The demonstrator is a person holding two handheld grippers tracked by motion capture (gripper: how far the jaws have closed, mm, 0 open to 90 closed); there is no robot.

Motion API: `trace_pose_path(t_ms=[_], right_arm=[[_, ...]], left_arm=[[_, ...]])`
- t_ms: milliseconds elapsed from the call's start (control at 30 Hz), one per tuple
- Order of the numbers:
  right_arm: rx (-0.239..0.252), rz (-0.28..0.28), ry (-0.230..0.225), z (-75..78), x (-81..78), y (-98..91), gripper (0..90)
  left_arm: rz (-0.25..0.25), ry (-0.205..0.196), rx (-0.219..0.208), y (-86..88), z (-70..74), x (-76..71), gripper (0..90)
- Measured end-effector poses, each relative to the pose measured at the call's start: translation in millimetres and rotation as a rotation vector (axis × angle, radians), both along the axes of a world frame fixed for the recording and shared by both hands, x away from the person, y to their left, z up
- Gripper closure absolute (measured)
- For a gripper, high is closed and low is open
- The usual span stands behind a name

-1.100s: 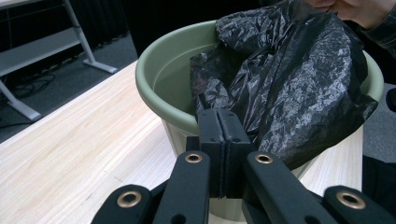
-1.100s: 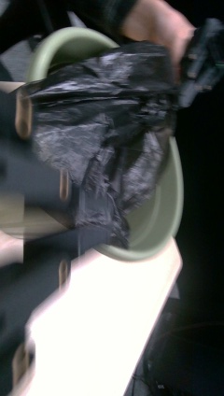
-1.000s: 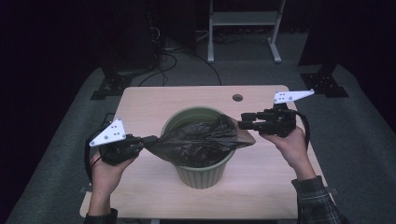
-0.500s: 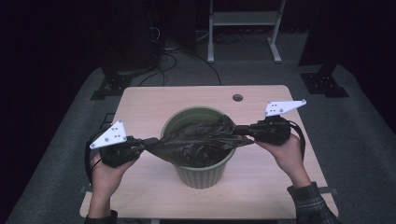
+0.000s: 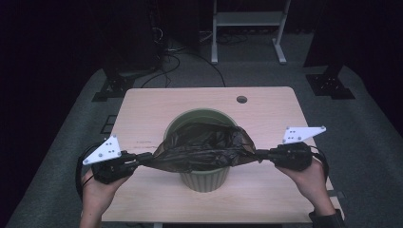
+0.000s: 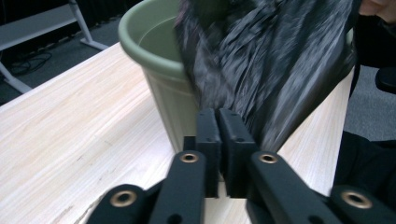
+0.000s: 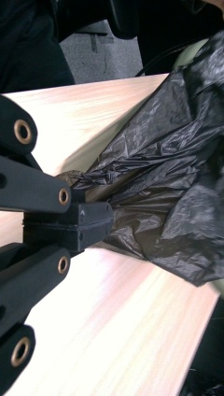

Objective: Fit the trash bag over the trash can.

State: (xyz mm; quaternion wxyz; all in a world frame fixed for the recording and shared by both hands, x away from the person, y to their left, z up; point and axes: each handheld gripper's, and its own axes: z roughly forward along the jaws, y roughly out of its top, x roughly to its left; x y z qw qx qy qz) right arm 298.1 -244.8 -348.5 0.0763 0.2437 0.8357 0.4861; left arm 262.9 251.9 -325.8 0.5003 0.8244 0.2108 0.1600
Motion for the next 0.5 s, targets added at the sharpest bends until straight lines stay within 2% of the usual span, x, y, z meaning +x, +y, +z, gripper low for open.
trace_pose_path(t_ms=[100, 267, 333, 500], right_arm=[[0.018, 0.004, 0.002, -2.3, -0.3, -4.5, 90.0], [0.018, 0.004, -0.021, 4.6, 1.9, -3.8, 90.0], [0.013, 0.001, -0.025, 4.8, 3.7, -4.5, 90.0], [0.024, -0.001, -0.035, 5.5, 5.5, -4.8, 90.0]], left_arm=[[0.009, -0.021, -0.013, 2.3, 6.9, -0.1, 77.5], [0.007, -0.08, -0.05, 4.0, 36.0, 2.9, 67.2], [-0.003, -0.095, -0.066, 3.6, 49.1, 6.8, 63.6], [-0.043, -0.114, -0.074, -12.2, 65.4, 26.0, 60.0]])
